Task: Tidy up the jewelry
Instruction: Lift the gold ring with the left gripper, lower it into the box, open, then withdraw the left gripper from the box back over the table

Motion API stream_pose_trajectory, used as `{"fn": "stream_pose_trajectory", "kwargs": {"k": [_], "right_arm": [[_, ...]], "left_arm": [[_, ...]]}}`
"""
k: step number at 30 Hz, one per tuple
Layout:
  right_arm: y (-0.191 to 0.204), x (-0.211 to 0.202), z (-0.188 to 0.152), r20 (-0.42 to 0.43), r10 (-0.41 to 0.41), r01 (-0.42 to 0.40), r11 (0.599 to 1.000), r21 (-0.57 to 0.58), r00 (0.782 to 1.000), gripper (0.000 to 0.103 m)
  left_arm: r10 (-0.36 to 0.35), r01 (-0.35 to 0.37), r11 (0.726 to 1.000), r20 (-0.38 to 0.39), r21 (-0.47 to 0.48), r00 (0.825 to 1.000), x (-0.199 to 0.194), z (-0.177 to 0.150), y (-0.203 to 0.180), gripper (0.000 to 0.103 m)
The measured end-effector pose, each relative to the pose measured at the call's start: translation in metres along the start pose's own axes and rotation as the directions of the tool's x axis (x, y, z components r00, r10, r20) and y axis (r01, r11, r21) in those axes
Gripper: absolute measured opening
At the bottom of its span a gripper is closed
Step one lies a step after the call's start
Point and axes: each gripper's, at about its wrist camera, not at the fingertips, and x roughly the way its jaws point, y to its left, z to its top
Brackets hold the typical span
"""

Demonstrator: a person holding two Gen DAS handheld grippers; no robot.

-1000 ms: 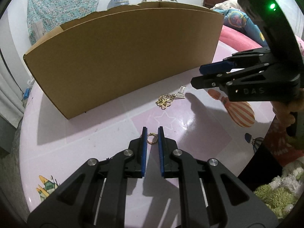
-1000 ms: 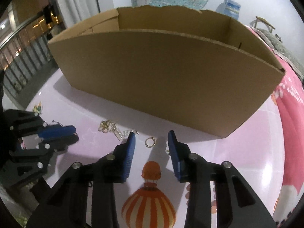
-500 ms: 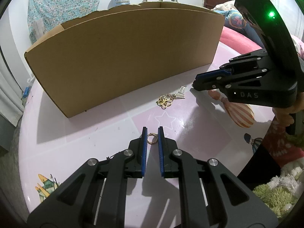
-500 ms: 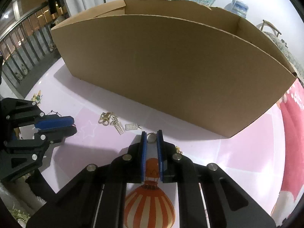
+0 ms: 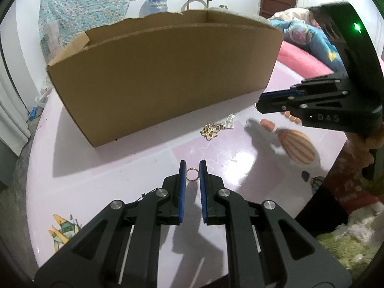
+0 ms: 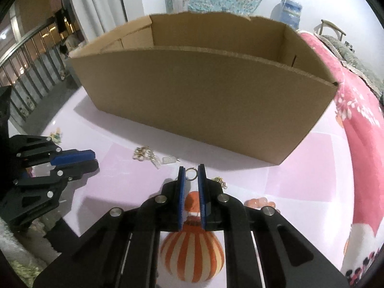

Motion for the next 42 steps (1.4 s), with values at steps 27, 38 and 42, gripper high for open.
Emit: {"fn": "stream_pose_trajectory", "kwargs": {"k": [27, 38, 42], "right_arm": [[-0.064, 0.062, 0.173, -0.190, 0.191, -0.158, 0.972, 0.174, 0.963, 0.011], [-0.076, 0.065, 0.176, -0.170, 0.161, -0.129, 0.974, 0.184, 0.972, 0.011], [-0.079, 0.067, 0.176, -0.160, 0.159, -0.127, 0.973, 0.191, 0.974, 0.016]], "left_arm": [[-0.206, 0.154, 0.945, -0.160, -0.288, 0.965, 0.087, 0.196, 0.061, 0.010], [-0.230, 0.142, 0.905, -0.179, -0.402, 0.956, 0.103, 0.191, 0.081, 0.011], [-0.211, 0.132, 0.908, -0.163, -0.398, 0.964, 0.097, 0.192, 0.086, 0.011]]}}
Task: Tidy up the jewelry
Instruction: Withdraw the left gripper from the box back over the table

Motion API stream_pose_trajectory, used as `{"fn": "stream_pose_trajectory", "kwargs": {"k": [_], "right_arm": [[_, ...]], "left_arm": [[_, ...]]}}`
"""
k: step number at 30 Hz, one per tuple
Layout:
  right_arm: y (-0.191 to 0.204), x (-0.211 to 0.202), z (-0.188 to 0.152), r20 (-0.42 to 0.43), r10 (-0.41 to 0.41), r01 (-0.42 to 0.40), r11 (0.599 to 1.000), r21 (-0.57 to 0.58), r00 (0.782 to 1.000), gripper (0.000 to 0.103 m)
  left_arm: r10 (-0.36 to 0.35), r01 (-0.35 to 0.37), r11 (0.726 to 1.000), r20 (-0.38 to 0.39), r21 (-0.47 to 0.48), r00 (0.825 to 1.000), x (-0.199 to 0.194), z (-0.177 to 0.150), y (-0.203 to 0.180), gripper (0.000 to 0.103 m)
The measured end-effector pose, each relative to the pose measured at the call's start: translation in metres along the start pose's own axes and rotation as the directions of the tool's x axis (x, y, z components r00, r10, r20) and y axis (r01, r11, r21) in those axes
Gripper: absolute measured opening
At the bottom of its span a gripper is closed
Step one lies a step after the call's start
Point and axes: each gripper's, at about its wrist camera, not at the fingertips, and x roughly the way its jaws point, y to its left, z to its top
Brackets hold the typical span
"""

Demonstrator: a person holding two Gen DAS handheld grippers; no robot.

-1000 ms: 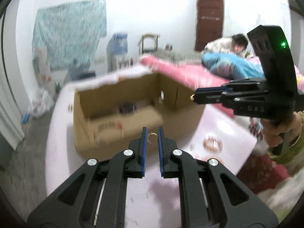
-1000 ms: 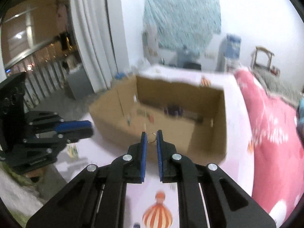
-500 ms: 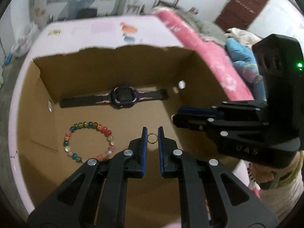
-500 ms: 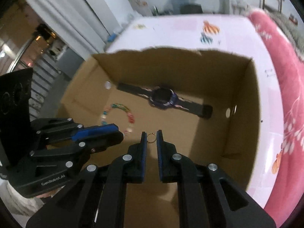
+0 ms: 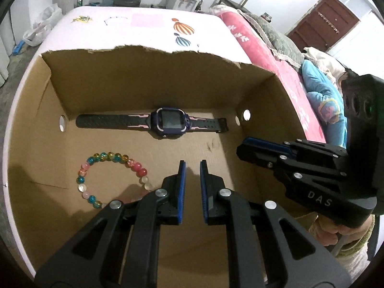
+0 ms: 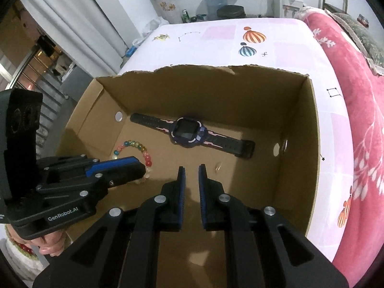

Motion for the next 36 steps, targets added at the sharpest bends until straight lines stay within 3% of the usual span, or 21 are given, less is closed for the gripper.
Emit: {"fn": "stream_pose_trajectory", "kwargs": {"k": [2, 13, 16, 21, 25, 30, 34, 36], "right_arm": [[-0.001, -0.003, -0.001, 0.008, -0.007, 0.007, 1.000, 0.005, 1.000, 0.021], [-0.003, -0.042, -0.007, 0.098, -0.004, 0.002, 1.000, 0.027, 0.995, 0.028], [-0.003, -0.063, -0.019, 0.147, 0.031, -0.037, 0.999, 0.037, 0.989, 0.028], [0.001, -0.110, -0.063, 0.263, 0.122, -0.130, 0.991, 0.014, 0.957, 0.028], [0.009, -0.131, -0.112, 0.310, 0.185, -0.185, 0.982, -0.031, 0.932, 0.028], [0.018, -0.117, -0.170, 0.285, 0.206, -0.207, 0.978, -0.028, 0.936, 0.028], [0.019, -0.077, -0.196, 0.223, 0.193, -0.208, 0.977, 0.046, 0.956, 0.028], [0.019, -0.050, -0.204, 0.182, 0.186, -0.205, 0.974, 0.093, 0.966, 0.028]], "left_arm": [[0.002, -0.002, 1.000, 0.010, 0.003, 1.000, -0.004, 0.000, 0.000, 0.011], [-0.027, 0.023, 0.999, 0.114, 0.040, 0.993, -0.041, -0.012, -0.007, 0.011], [-0.063, 0.048, 0.996, 0.198, 0.077, 0.978, -0.067, -0.024, -0.008, 0.011], [-0.143, 0.087, 0.980, 0.331, 0.177, 0.933, -0.121, -0.074, -0.007, 0.015], [-0.170, 0.074, 0.962, 0.364, 0.263, 0.916, -0.145, -0.122, -0.009, 0.022], [-0.162, 0.081, 0.961, 0.300, 0.264, 0.940, -0.131, -0.170, -0.006, 0.027], [-0.057, -0.005, 0.963, 0.224, 0.269, 0.973, -0.084, -0.195, -0.009, 0.027], [0.003, -0.061, 0.956, 0.197, 0.288, 0.980, -0.062, -0.203, -0.014, 0.027]]}}
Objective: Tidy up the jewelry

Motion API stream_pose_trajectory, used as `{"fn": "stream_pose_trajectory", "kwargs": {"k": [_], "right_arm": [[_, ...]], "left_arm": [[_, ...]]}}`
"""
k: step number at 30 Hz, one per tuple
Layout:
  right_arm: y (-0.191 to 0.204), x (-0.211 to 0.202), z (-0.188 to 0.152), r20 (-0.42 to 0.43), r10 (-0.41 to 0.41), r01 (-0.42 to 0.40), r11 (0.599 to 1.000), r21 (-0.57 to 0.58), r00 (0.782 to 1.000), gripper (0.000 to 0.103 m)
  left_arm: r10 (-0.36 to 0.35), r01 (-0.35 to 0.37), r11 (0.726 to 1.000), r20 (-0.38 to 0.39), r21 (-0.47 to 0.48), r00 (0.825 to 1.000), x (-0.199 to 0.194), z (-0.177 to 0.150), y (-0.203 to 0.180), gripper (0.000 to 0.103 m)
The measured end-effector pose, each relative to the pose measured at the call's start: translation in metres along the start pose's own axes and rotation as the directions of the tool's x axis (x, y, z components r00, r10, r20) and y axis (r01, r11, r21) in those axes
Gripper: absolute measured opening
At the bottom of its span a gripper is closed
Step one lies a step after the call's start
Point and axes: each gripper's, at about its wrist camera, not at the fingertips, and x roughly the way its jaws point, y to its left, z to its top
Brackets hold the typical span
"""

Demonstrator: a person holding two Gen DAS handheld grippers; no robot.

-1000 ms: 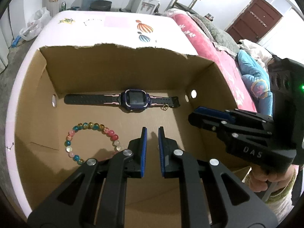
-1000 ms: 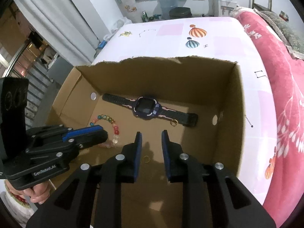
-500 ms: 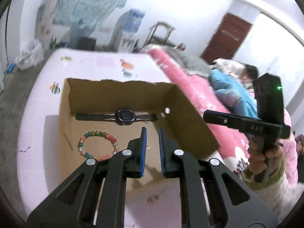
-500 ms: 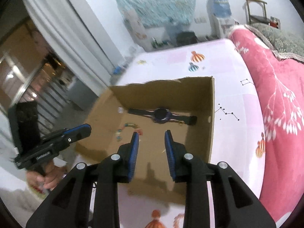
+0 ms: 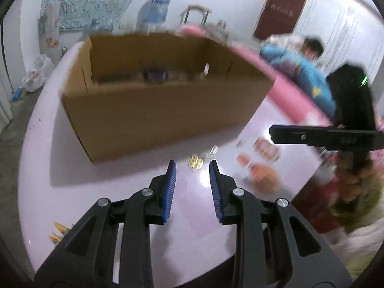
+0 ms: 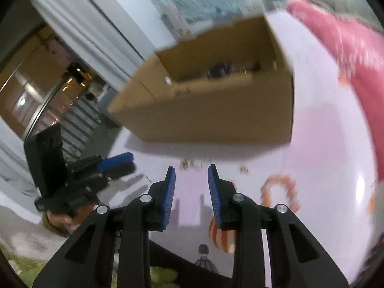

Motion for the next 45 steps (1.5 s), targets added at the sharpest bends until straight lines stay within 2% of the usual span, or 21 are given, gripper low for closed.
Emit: {"fn": "stream_pose_trajectory", "kwargs": {"k": [2, 4, 15, 20, 28, 31, 45], "right_arm": [[-0.003, 0.018, -0.006, -0.027, -0.029, 0.030, 0.999, 0.024, 0.999, 0.028], [-0.003, 0.028, -0.009, -0.036, -0.058, 0.059, 0.998, 0.026, 0.998, 0.028], [0.000, 0.035, -0.006, -0.027, -0.089, 0.090, 0.996, 0.010, 0.996, 0.028], [-0.004, 0.035, -0.009, -0.034, -0.088, 0.089, 0.996, 0.024, 0.996, 0.028], [-0.009, 0.038, -0.009, -0.042, -0.079, 0.081, 0.996, 0.041, 0.996, 0.028], [-0.009, 0.036, -0.009, -0.034, -0.082, 0.083, 0.995, 0.046, 0.996, 0.028], [-0.012, 0.027, -0.015, -0.029, -0.086, 0.087, 0.995, 0.054, 0.996, 0.028]], "left_arm": [[0.063, -0.061, 0.996, -0.032, 0.071, 0.997, 0.021, -0.007, -0.014, 0.027], [0.093, -0.088, 0.989, -0.033, 0.122, 0.995, 0.034, -0.008, -0.022, 0.027], [0.108, -0.100, 0.975, -0.031, 0.198, 0.994, 0.065, -0.002, -0.031, 0.026], [0.111, -0.102, 0.973, -0.031, 0.207, 0.993, 0.064, -0.002, -0.028, 0.019], [0.089, -0.073, 0.967, -0.054, 0.243, 0.995, 0.065, 0.003, -0.027, 0.019], [0.090, -0.073, 0.963, -0.054, 0.258, 0.994, 0.064, 0.003, -0.028, 0.011], [0.115, -0.101, 0.972, -0.055, 0.211, 0.992, 0.047, -0.010, -0.018, 0.011]]}}
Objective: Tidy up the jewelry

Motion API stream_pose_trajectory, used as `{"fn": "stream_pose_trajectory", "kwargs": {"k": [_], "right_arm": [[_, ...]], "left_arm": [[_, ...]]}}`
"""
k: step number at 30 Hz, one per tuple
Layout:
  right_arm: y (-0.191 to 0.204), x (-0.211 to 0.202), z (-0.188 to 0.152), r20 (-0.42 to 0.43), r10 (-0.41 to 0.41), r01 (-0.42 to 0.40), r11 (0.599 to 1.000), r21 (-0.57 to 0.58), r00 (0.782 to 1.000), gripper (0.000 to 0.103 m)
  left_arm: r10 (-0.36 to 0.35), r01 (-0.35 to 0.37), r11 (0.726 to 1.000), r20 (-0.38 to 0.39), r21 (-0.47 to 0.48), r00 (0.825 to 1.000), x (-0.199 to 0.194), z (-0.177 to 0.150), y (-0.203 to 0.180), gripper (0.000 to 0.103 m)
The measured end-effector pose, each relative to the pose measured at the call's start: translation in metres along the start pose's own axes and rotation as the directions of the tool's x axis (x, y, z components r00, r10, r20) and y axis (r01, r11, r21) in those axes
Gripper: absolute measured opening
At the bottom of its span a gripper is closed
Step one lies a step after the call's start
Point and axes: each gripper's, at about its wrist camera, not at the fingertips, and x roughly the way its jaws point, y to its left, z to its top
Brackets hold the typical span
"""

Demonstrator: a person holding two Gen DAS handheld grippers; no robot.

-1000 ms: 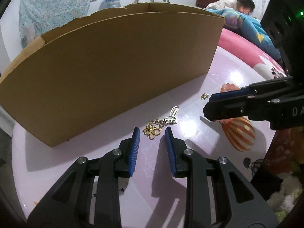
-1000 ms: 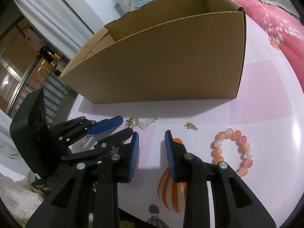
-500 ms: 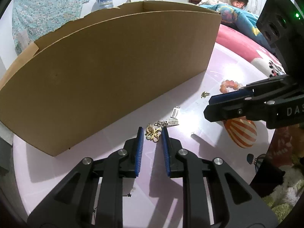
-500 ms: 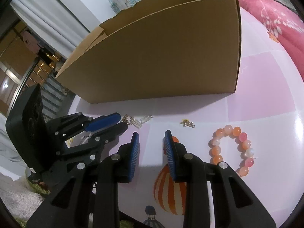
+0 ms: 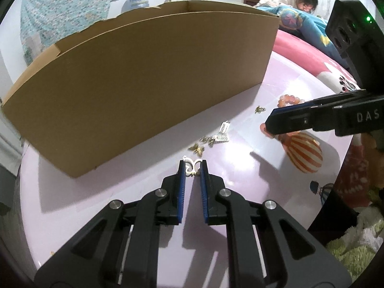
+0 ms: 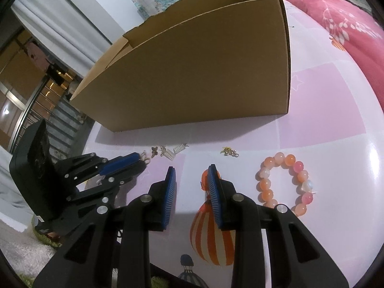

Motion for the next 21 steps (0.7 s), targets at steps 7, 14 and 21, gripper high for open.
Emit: {"fn": "stream_pose_trajectory", "kwargs": {"k": [7, 14, 21], "right_arm": [[0.016, 0.005, 0.002, -0.003, -0.007, 0.006, 0.997, -0.079, 1.000, 0.028], [0.034, 0.023, 0.010, -0.040, 0.028, -0.033, 0.991, -0.131, 0.999, 0.028], [0.046, 0.045, 0.020, -0.081, 0.069, -0.080, 0.985, -0.152, 0.994, 0.028]], "left_arm": [[0.030, -0.031, 0.994, -0.008, -0.101, 1.000, -0.012, -0.014, 0.020, 0.011], [0.040, -0.039, 0.989, 0.004, -0.140, 0.999, -0.015, -0.020, 0.023, 0.011], [0.039, -0.036, 0.989, 0.014, -0.144, 0.999, -0.017, -0.024, 0.026, 0.011]]}}
